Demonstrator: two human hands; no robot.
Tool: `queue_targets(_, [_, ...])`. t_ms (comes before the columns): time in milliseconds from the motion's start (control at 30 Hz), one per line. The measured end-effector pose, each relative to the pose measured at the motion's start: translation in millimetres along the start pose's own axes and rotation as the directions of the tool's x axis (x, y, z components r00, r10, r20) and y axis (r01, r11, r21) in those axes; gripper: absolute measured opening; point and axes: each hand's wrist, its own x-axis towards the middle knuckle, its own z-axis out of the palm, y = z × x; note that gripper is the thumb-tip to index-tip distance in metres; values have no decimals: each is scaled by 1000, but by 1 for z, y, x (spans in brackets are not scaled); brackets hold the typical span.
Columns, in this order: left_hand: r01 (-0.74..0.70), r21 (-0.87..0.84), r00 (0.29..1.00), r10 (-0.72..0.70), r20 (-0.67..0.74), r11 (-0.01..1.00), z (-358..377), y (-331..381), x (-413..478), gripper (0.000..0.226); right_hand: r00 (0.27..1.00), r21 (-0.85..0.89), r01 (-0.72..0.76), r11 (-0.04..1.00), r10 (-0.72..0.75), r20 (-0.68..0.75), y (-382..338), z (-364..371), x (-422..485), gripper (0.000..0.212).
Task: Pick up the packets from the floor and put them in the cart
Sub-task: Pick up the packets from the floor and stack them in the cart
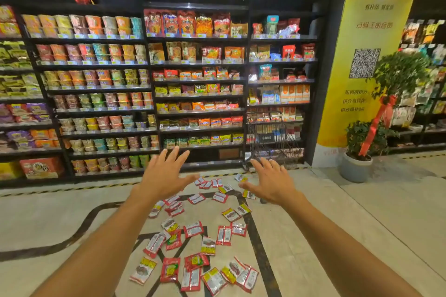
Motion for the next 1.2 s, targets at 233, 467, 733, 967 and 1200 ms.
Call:
queue_targets(233, [10, 32, 997, -13, 74, 999, 73, 8, 124, 100, 999, 15, -7, 1000, 7, 53, 45, 63, 115, 106])
queue_targets(467, [-1, 14, 993, -1, 121, 1000, 134, 8, 234, 94, 994, 17, -24, 1000, 22, 111, 87, 104, 215, 102])
queue_targets(733, [-14, -25, 976, 19, 217, 1000, 233, -11, 347, 96, 973, 16, -28, 999, 23, 228, 106, 181, 322, 94])
queue_targets(967, [-32, -95, 932, 64, 357, 995, 351, -47, 450, 95, 937, -5, -65, 998, 63, 343, 109, 273, 426, 95])
queue_targets(1200, [-49, -138, 870, 110, 480, 989, 452, -70, 525, 95, 899, -29, -50, 998, 58, 434, 124, 364, 513, 92])
